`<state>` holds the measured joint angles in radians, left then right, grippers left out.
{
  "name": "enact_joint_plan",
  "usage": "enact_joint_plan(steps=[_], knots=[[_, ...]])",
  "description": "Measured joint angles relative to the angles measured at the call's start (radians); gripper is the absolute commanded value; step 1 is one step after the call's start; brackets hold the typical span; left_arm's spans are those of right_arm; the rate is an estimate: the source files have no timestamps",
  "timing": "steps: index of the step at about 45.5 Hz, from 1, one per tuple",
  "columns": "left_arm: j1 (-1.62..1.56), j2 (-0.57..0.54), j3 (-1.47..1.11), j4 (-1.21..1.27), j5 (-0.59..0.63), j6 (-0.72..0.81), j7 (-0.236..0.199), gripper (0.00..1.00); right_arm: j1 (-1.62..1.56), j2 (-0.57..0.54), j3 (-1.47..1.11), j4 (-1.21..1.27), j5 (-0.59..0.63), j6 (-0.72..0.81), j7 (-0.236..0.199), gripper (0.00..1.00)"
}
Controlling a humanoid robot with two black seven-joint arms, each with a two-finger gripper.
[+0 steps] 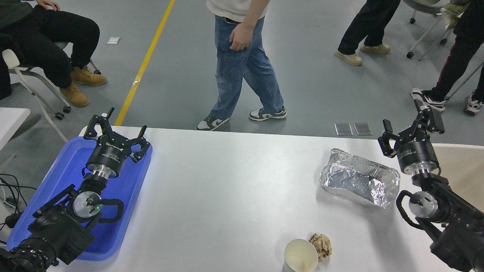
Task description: Pick up paper cup place in dustbin
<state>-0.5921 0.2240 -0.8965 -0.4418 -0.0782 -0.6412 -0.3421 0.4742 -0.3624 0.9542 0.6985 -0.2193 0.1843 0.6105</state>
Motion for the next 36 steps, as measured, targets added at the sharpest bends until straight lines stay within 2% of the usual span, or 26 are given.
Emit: enact_joint_plan(steps=[36], knots=[[0.0, 0.0, 0.0, 0.0, 0.0, 0.0, -0.001, 1.0, -0.005, 0.009, -0.001, -0.001, 0.0, -0.003, 0.0, 1.0]])
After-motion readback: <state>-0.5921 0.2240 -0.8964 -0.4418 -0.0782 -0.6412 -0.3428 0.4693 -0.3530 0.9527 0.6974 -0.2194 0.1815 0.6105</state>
